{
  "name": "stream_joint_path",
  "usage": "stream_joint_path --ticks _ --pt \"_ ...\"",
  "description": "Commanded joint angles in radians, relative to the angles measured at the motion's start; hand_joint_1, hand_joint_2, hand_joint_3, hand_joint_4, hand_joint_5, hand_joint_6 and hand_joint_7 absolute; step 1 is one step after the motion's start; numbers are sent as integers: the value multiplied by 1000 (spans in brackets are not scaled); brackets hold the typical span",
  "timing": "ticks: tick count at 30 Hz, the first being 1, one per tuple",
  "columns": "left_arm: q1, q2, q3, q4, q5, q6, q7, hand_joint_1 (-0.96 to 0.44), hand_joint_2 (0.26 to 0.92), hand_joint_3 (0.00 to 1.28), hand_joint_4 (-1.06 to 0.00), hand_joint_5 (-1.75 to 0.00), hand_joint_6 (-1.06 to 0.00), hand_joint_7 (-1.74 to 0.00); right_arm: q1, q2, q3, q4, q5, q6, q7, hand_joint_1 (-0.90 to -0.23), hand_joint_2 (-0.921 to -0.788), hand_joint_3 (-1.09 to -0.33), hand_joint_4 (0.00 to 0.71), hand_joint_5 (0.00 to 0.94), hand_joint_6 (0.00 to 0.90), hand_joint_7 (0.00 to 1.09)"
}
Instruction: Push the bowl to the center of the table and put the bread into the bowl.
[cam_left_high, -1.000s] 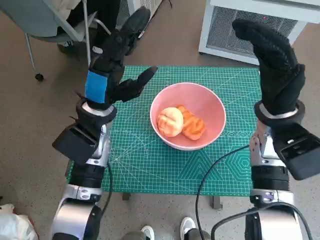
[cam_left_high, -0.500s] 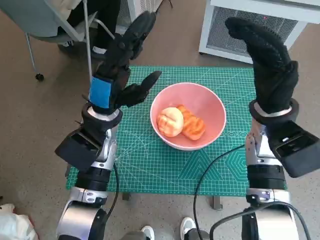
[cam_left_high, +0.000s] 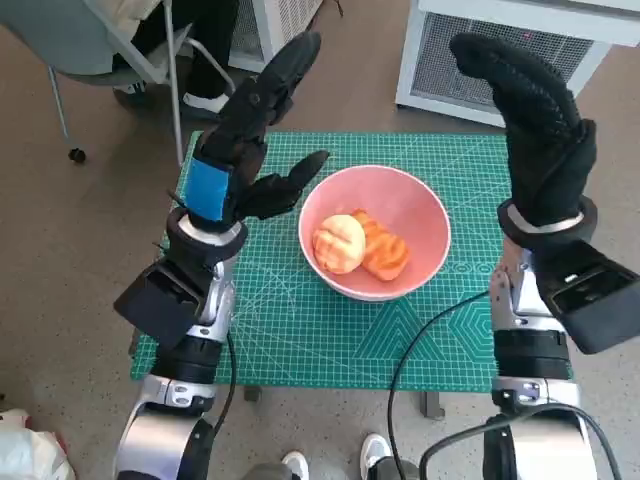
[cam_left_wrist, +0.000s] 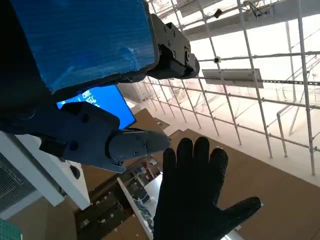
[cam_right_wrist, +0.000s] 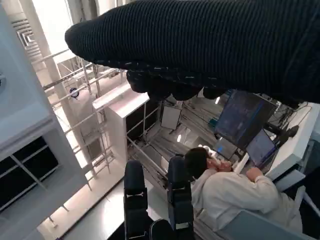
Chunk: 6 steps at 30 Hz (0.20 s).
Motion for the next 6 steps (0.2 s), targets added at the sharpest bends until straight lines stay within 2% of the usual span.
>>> stream_joint_path --ticks 1,6 --pt "19 -10 -6 -11 -7 2 -4 -436 921 402 -304 0 -364 -66 16 -5 1 -8 1 19 9 -592 -921 -754 264 4 341 32" --pt "25 -13 -8 -18 -12 5 -5 -438 921 409 -302 0 -363 -68 28 -6 2 -25 2 29 10 -589 -921 -754 264 3 341 31"
